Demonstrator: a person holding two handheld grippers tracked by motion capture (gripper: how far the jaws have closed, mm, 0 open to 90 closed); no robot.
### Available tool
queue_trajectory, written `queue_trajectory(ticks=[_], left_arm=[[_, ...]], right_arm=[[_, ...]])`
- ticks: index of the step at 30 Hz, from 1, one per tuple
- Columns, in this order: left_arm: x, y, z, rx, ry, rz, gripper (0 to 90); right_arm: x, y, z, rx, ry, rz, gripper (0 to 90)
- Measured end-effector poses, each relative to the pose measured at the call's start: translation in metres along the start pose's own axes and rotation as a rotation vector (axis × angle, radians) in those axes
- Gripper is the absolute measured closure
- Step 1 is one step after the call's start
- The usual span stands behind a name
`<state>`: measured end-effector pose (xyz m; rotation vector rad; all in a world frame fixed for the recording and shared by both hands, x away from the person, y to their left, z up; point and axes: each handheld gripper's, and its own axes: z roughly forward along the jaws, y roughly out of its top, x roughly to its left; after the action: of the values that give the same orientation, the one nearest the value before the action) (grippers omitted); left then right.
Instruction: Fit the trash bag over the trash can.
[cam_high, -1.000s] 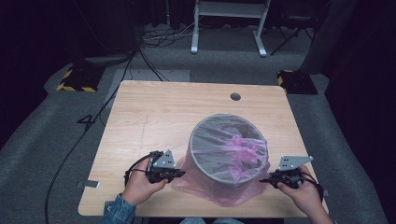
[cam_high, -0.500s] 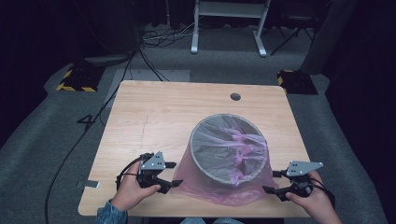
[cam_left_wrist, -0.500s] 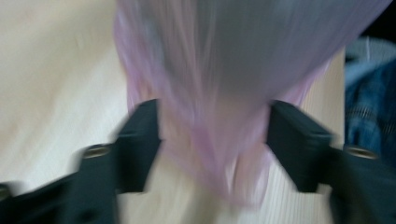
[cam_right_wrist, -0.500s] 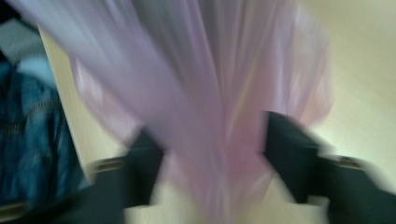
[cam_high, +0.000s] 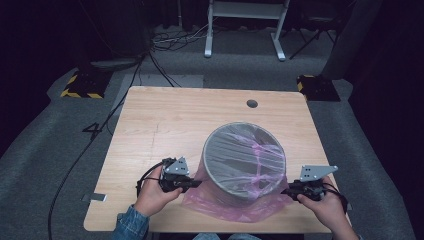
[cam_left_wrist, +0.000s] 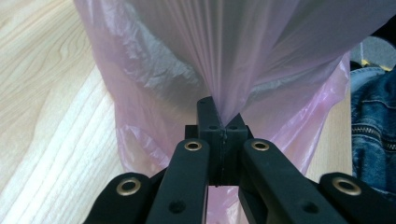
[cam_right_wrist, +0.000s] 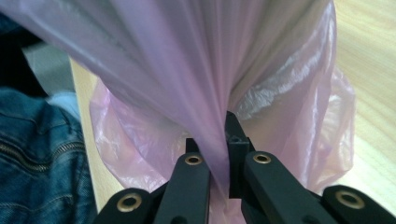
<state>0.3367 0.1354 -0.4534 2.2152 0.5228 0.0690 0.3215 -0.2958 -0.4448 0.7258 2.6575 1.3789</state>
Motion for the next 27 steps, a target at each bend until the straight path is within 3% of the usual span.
queue_trajectory(ticks=[3,5,6,7,9,14,18,21,24,27], left_arm=[[0.000,0.001,0.003,-0.010,0.037,0.004,86.4],[0.001,-0.002,0.002,-0.054,0.044,-0.011,60.9],[0.002,-0.004,-0.001,-0.079,0.028,-0.020,52.0],[0.002,-0.006,-0.005,-0.103,0.021,-0.028,46.9],[0.001,-0.008,-0.013,-0.141,0.047,-0.014,35.4],[0.003,-0.018,-0.034,-0.211,0.125,-0.029,28.6],[0.010,-0.027,-0.044,-0.226,0.181,-0.071,26.9],[0.013,-0.033,-0.048,-0.201,0.235,-0.096,26.9],[0.017,-0.042,-0.050,-0.137,0.322,-0.146,27.5],[0.019,-0.051,-0.051,-0.111,0.344,-0.180,27.4]], right_arm=[[0.002,0.003,0.000,0.026,-0.014,-0.031,87.0],[0.001,0.004,0.001,0.059,-0.058,-0.054,53.5],[0.001,0.003,0.000,0.045,-0.068,-0.050,43.0],[0.001,0.003,-0.003,0.021,-0.063,-0.047,37.9],[0.002,0.003,-0.015,-0.026,-0.058,-0.039,29.2],[0.004,0.014,-0.043,-0.085,-0.085,-0.045,24.5],[0.005,0.032,-0.060,-0.126,-0.103,-0.049,21.4],[0.006,0.046,-0.067,-0.153,-0.084,-0.033,20.3],[0.006,0.064,-0.071,-0.177,-0.086,-0.053,20.4],[0.007,0.084,-0.073,-0.197,-0.091,-0.068,20.6]])
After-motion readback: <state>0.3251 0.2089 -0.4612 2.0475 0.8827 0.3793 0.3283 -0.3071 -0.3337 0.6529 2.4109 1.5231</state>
